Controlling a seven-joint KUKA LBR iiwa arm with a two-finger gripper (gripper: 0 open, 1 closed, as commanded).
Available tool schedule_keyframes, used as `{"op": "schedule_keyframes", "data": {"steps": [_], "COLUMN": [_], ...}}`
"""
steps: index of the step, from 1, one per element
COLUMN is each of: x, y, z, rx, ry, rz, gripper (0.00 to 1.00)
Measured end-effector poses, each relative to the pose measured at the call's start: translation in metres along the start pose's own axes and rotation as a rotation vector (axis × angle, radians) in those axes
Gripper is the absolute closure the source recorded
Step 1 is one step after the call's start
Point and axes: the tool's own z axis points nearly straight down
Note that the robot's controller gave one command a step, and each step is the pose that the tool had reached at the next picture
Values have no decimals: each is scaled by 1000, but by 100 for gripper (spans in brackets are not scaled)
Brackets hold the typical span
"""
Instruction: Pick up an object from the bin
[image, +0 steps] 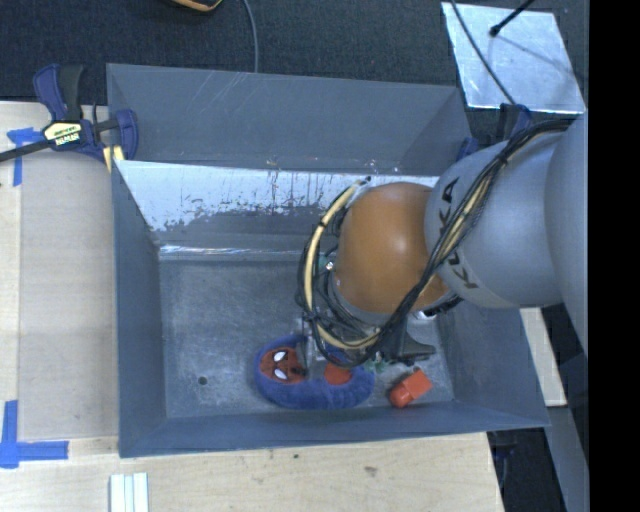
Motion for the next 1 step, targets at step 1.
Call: {"op": "schedule_keyframes", "data": {"steps": [1], "x": [-8], "y": [-10], "z": [-19], "rx": [2], "ry": [1], "rz": [3], "gripper": [100]}}
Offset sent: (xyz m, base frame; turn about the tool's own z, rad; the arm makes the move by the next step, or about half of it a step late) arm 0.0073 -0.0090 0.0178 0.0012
